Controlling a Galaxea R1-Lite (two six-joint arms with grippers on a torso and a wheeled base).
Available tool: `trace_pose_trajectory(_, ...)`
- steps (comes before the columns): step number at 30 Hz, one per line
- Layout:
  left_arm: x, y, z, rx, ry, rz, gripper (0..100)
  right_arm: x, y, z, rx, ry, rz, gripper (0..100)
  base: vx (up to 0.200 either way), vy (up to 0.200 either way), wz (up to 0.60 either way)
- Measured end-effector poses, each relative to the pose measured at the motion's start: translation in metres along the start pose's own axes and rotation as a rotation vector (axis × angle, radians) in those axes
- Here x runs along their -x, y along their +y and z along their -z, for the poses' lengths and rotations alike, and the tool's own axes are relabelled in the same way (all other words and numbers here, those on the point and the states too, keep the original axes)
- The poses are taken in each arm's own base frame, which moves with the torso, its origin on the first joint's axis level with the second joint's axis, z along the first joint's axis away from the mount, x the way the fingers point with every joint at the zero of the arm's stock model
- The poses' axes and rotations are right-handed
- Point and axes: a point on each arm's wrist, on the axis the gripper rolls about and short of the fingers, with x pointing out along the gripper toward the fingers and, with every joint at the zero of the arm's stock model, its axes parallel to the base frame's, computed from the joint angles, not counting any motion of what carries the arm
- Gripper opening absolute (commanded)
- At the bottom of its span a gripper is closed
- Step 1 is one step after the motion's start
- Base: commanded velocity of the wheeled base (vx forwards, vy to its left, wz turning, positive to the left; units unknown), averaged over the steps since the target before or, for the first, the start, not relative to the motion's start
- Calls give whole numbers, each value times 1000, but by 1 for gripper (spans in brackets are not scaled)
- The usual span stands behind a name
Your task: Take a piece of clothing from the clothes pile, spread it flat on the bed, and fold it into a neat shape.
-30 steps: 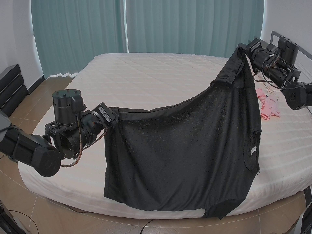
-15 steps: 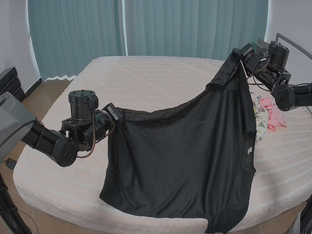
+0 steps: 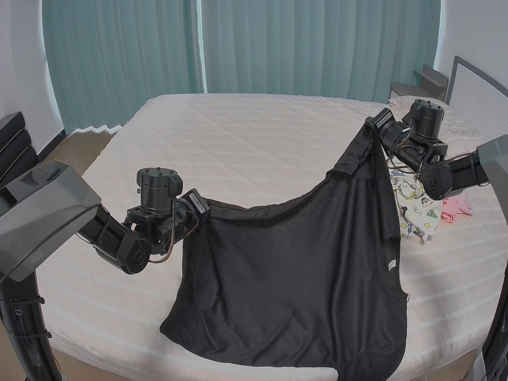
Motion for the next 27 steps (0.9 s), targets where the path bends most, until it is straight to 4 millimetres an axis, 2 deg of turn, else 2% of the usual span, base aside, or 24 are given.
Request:
trace_pose_trajectory(1,-4,2,2,-1,4,-5,0,-3,-4,4,0,6,10,0,0,0,0)
trace_pose_trajectory(2,-7,3,4,-1,7,-9,0,-5,-8,7,1,11,19,100,0,0,0)
trace_pose_trajectory(3,-11,4,6,-1,10,-11,100,-7,-13,10,1,17,28,100,0,0,0)
trace_pose_trajectory(9,-35,10,14,1,4,-27,100,-24,-38,28,6,45,72,100,0,0,0)
trace_pose_trajectory(16,-61,31,15,-4,-31,-94,100,-36,-87,46,92,81,211,100,0,0,0)
trace_pose_trajectory(22,-70,47,11,-12,-44,-135,100,-39,-127,57,110,145,390,100,0,0,0)
trace_pose_trajectory(27,-65,57,15,-16,-28,-179,100,-36,-144,68,111,205,463,100,0,0,0)
